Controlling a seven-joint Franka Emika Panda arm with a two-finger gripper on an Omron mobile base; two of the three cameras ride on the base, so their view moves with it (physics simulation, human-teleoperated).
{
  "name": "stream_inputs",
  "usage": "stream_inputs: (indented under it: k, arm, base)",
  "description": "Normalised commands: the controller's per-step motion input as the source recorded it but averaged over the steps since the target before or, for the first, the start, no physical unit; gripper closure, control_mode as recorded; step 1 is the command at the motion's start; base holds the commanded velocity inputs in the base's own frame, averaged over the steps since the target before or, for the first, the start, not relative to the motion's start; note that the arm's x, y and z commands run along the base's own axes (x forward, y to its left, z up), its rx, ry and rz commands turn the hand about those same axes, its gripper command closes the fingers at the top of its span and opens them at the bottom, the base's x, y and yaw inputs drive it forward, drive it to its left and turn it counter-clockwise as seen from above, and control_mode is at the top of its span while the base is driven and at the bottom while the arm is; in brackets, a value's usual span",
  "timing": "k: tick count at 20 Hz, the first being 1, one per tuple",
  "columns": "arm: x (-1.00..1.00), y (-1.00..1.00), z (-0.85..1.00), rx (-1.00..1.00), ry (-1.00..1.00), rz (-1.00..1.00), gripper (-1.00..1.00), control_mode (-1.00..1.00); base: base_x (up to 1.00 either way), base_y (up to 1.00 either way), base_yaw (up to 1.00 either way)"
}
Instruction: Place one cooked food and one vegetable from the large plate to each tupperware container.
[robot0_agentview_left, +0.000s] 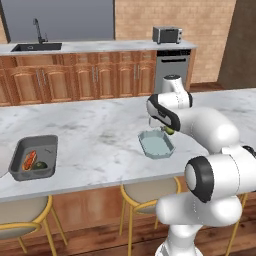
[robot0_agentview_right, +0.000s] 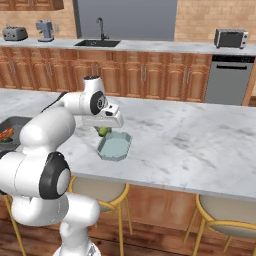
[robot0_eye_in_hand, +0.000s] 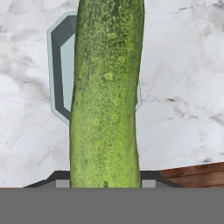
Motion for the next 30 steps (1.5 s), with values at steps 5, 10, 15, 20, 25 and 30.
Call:
stream_inputs:
  k: [5,10,15,20,25,30]
  arm:
    - [0.00,0.00,0.00,0.00,0.00,0.00,1.00,1.00]
    - [0.00,0.00,0.00,0.00,0.00,0.00,1.00,-1.00]
    - [0.11,-0.20,-0.16,0.00,0.01,0.00,1.00,-1.00]
    - [0.53,-0.23,-0.23,0.00,0.07,0.00,1.00,-1.00]
    - [0.50,-0.17,-0.21,0.09,0.03,0.02,1.00,-1.00]
    - [0.32,-0.01,-0.39,0.14,0.00,0.03,1.00,-1.00]
  base:
    - [0.46,0.24,-0.03]
    - [0.06,0.00,0.00]
    - [0.00,0.00,0.00]
    - [0.00,0.00,0.00]
    - [0.00,0.00,0.00]
    - [0.00,0.00,0.00]
